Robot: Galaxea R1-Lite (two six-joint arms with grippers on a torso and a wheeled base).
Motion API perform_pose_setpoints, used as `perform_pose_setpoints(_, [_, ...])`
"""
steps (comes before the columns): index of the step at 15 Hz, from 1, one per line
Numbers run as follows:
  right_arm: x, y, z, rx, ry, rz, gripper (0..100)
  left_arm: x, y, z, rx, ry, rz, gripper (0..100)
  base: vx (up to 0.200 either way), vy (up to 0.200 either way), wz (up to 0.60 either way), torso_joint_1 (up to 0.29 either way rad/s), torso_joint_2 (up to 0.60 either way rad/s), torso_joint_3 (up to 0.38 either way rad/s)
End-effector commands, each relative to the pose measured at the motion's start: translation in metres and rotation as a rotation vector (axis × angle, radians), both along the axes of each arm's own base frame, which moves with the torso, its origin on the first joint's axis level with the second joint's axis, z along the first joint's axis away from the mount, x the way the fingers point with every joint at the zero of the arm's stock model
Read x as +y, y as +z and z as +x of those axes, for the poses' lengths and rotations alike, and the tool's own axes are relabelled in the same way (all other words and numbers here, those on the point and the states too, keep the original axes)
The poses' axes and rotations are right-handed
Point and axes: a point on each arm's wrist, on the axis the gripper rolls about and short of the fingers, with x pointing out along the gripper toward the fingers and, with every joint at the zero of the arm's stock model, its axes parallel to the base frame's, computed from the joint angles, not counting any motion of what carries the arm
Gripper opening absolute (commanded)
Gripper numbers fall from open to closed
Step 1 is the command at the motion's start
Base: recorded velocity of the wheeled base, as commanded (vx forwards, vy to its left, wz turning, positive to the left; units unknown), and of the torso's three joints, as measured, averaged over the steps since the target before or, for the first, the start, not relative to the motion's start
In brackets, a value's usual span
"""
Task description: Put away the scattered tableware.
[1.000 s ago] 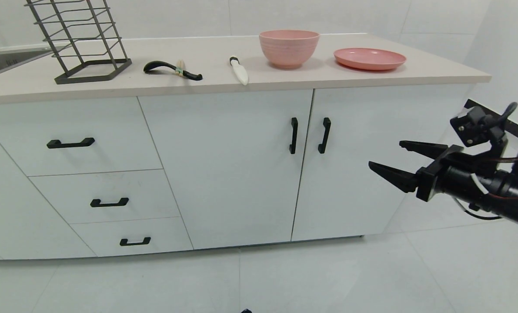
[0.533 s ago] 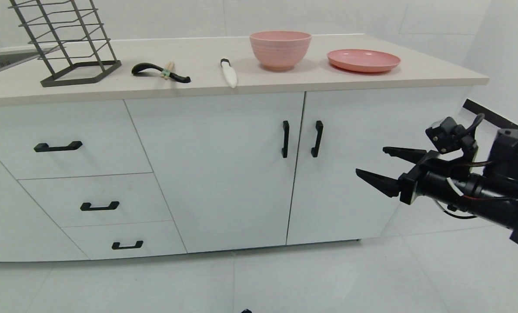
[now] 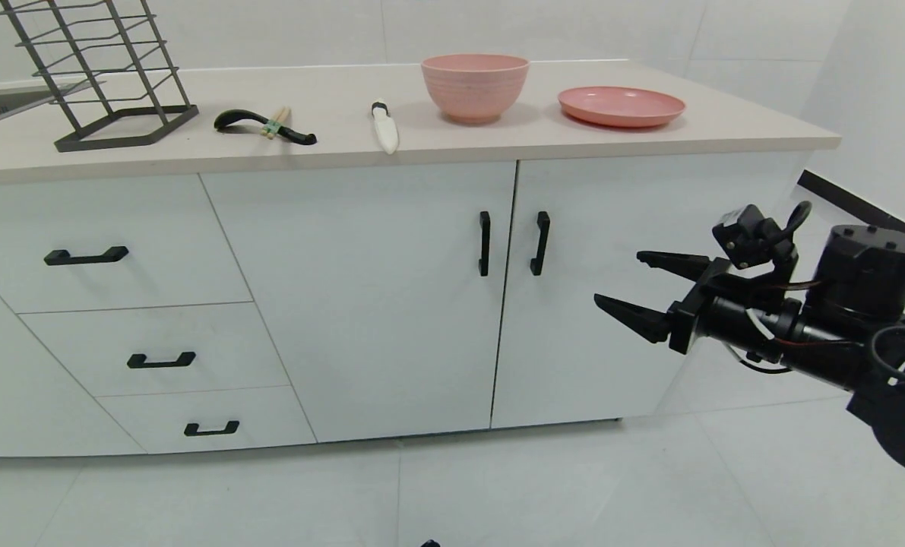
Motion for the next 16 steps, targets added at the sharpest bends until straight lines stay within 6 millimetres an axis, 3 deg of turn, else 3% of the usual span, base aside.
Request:
perform_pose_setpoints(1, [0.009,-0.002,0.004,0.002,0.026,-0.001,100,0.0,0.0,0.0,0.001,-0.002,0.0,100,0.0,0.0,0.0,0.0,0.0,0.0])
perform_pose_setpoints(5, [0.01,-0.002,-0.001,-0.012,0.033,0.005,100,-0.002,0.008,-0.001,-0.053,-0.083,0.015,100,0.0,0.0,0.0,0.0,0.0,0.0])
perform_pose_setpoints(6, [0.008,0.0,-0.007,-0.015,0.035,0.006,100,-0.002,0.047,-0.012,-0.258,-0.102,0.01,100,0.0,0.0,0.0,0.0,0.0,0.0])
perform_pose_setpoints(7, [0.007,0.001,-0.013,-0.015,0.035,0.006,100,-0.004,0.073,-0.018,-0.32,-0.14,0.011,100,0.0,0.0,0.0,0.0,0.0,0.0])
perform_pose_setpoints(8, [0.006,0.0,-0.015,-0.009,0.035,0.004,100,-0.004,0.081,-0.019,-0.333,-0.169,0.017,100,0.0,0.0,0.0,0.0,0.0,0.0])
perform_pose_setpoints(12, [0.007,-0.001,-0.016,-0.009,0.042,0.004,100,-0.003,0.091,-0.004,-0.251,-0.348,0.001,100,0.0,0.0,0.0,0.0,0.0,0.0])
perform_pose_setpoints(13, [0.008,0.001,-0.018,-0.014,0.047,0.005,100,-0.004,0.102,0.005,-0.21,-0.443,-0.044,100,0.0,0.0,0.0,0.0,0.0,0.0])
perform_pose_setpoints(16, [0.008,0.003,-0.02,-0.022,0.05,0.007,100,-0.01,0.106,0.028,-0.053,-0.637,-0.098,100,0.0,0.0,0.0,0.0,0.0,0.0])
